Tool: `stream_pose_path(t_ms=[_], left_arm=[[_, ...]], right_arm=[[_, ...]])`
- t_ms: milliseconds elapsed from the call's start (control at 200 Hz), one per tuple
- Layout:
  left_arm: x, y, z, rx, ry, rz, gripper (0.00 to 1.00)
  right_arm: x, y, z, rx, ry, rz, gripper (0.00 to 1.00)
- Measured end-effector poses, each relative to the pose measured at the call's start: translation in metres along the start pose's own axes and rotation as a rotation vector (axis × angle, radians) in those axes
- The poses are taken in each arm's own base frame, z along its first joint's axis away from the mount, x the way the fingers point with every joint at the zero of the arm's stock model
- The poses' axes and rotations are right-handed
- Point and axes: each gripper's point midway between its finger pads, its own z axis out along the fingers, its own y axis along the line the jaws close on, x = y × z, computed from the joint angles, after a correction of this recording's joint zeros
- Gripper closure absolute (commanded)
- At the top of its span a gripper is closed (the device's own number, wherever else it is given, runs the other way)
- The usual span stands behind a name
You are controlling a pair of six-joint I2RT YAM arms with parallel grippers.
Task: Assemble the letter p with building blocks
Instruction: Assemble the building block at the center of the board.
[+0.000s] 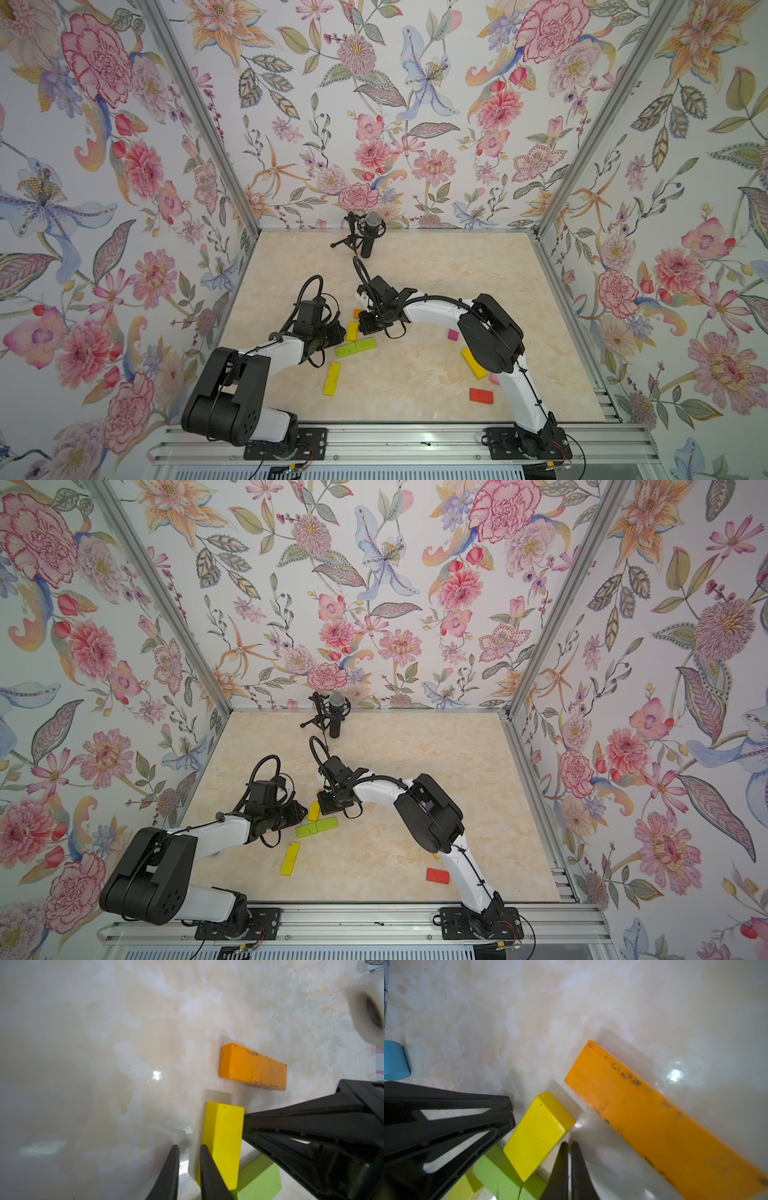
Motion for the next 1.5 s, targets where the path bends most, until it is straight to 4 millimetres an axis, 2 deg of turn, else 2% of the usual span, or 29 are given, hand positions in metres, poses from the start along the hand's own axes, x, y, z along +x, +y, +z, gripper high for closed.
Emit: stream_pose_path(t_ms=[250, 560, 876, 1031, 1131, 1266, 1496], left_arm=[[-0.003, -0.005, 0.005, 0.018, -0.013, 0.006, 0.78], [-0.005, -0.009, 0.009, 0.026, -0.016, 0.011, 0.78], [-0.004, -0.010, 0.009, 0.022, -0.016, 0.012, 0.79], [-0.004, -0.010, 0.009, 0.018, -0.013, 0.012, 0.79], [-0.004, -0.010, 0.009, 0.013, -0.010, 0.012, 0.79], [-0.004, -0.010, 0.009, 0.003, -0.008, 0.013, 0.79], [-0.005, -0.009, 0.009, -0.001, -0.007, 0.012, 0.81]], right_arm=[[0.014, -0.010, -0.012, 0.043, 0.003, 0.006, 0.93], [0.015, -0.008, -0.012, 0.035, 0.006, 0.005, 0.94], [-0.012, 0.010, -0.018, -0.009, -0.048, -0.010, 0.94], [-0.015, 0.012, -0.018, -0.019, -0.054, -0.013, 0.94], [-0.010, 0.008, -0.015, -0.010, -0.047, -0.011, 0.95], [0.011, -0.006, -0.006, 0.016, 0.000, 0.006, 0.95], [0.012, -0.006, -0.008, 0.013, -0.010, 0.002, 0.96]])
